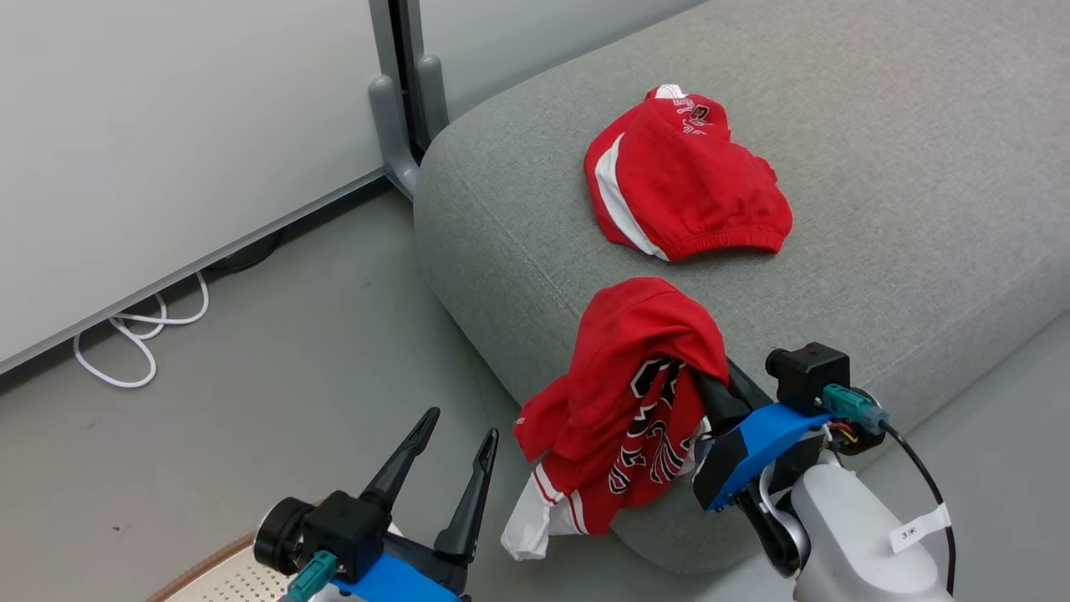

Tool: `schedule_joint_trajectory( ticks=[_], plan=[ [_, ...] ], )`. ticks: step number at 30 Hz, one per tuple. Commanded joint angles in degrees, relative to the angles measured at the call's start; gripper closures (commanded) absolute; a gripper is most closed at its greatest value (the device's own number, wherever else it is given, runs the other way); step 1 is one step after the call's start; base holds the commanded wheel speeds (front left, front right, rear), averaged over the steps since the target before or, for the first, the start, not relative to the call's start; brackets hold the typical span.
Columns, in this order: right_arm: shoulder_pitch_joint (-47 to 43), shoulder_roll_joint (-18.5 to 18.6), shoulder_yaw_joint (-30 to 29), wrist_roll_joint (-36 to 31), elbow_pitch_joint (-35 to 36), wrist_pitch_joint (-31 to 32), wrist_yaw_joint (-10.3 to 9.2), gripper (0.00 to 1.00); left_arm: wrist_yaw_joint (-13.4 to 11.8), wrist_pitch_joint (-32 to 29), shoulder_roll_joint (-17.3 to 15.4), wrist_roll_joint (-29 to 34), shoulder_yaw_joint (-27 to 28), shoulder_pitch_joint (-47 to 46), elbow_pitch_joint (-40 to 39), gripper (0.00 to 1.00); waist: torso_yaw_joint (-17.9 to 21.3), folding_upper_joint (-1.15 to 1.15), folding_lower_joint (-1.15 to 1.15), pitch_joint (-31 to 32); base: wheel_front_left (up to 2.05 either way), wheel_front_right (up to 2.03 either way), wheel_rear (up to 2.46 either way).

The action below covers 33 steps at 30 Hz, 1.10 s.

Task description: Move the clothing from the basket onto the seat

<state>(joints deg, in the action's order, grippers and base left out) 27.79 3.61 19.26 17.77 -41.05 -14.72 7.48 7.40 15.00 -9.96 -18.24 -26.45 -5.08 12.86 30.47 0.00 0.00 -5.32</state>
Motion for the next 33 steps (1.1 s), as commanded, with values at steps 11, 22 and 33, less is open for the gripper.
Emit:
schedule_joint_trajectory(
  ticks=[11, 22, 33],
  plan=[
    [-1.5, -0.3, -1.9, -0.4, 1.2, -0.5, 0.03, 1.00, 0.1, 0.3, -1.3, -0.5, -1.6, -2.4, 0.3, 0.00, 0.9, 0.00, 0.00, -1.4, 0.00, 0.00, 0.00],
    [-1.9, -0.4, -3.0, -1.1, 2.0, -0.5, 0.03, 1.00, 0.1, 0.3, -1.7, -0.6, -2.2, -2.8, 0.1, 0.00, 1.0, 0.00, 0.00, -2.1, 0.00, 0.00, 0.00],
    [4.2, -0.1, -4.6, 2.5, 5.8, -0.4, 0.03, 1.00, 0.1, 0.3, -2.9, 0.3, -0.8, -2.6, -1.5, 0.00, 1.5, 0.00, 0.00, -5.6, 0.00, 0.00, 0.00]
  ],
)
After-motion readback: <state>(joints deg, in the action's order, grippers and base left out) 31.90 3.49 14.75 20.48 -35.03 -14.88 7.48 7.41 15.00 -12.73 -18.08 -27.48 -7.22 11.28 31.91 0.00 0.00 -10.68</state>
